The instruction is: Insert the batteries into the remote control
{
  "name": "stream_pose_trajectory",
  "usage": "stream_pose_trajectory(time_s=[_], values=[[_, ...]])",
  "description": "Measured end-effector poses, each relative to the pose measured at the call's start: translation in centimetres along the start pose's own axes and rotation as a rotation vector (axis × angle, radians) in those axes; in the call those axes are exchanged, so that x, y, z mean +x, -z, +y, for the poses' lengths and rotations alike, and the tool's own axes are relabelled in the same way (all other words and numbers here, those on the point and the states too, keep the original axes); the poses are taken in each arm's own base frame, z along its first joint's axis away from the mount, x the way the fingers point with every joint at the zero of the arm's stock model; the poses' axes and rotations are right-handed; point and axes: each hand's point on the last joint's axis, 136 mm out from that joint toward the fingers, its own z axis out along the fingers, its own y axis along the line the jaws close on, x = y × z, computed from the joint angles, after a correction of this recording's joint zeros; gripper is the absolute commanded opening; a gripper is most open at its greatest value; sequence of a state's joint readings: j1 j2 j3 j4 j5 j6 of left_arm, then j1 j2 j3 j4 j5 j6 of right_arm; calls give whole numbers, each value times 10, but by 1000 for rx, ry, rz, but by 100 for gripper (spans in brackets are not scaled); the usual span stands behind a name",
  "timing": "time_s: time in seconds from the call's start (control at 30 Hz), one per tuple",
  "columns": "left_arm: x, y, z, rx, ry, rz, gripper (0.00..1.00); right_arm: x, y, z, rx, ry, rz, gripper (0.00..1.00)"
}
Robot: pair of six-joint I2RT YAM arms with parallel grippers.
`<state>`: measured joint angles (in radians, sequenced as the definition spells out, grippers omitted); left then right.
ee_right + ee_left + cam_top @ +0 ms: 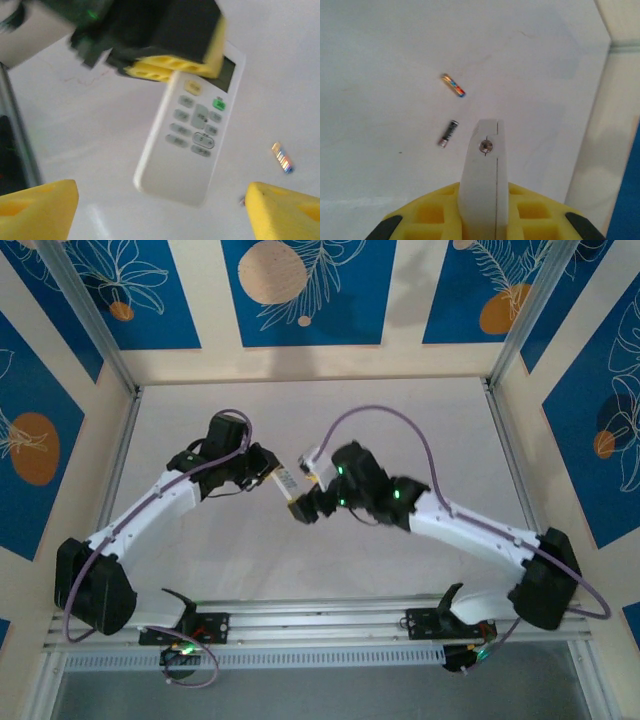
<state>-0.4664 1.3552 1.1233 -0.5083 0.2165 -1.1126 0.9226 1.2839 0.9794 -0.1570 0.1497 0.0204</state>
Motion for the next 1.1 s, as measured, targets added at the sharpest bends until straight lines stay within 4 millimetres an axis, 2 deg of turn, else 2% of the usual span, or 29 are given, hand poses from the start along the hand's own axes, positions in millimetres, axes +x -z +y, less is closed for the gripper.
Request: stream_pose_trajectory(time_s=[0.1, 0.2, 0.33, 0.43, 0.47, 0.5, 0.6, 0.67, 0.77, 0.83, 0.9, 0.97, 1.03, 1.1], values=[[-4, 4, 9, -56, 46, -26, 14, 19, -16, 13, 46, 253, -86, 86], [-3, 5, 17, -93, 72, -31, 14, 34, -44, -3, 148, 391, -57, 76], [-2, 7, 22, -115, 86, -33, 14, 30, -69, -21, 256, 505, -57, 51], [-6, 10, 20, -106, 97, -59, 18, 25, -78, -22, 274, 534, -69, 35], [-7, 11, 20, -105, 98, -68, 21, 24, -79, -21, 275, 534, -71, 30], [-9, 12, 20, -105, 101, -77, 30, 23, -79, -20, 277, 534, -74, 25], [-8, 16, 19, -95, 94, -83, 69, 15, -77, -25, 296, 483, -87, 16], [-9, 20, 13, -65, 67, -94, 84, 11, -75, -32, 304, 422, -84, 14], [-20, 35, -5, 16, -10, -166, 94, 13, -67, -41, 283, 277, -43, 13], [-28, 54, -19, 83, -76, -241, 97, 9, -55, -52, 262, 127, -19, 13], [-35, 73, -31, 163, -111, -300, 99, -1, -37, -67, 227, -65, -36, 13], [-37, 84, -44, 260, -126, -314, 100, -16, -13, -83, 173, -274, -105, 13], [-39, 83, -56, 353, -137, -297, 100, -35, 16, -97, 118, -470, -215, 14], [-35, 73, -66, 413, -153, -249, 100, -49, 33, -93, 44, -581, -283, 14]])
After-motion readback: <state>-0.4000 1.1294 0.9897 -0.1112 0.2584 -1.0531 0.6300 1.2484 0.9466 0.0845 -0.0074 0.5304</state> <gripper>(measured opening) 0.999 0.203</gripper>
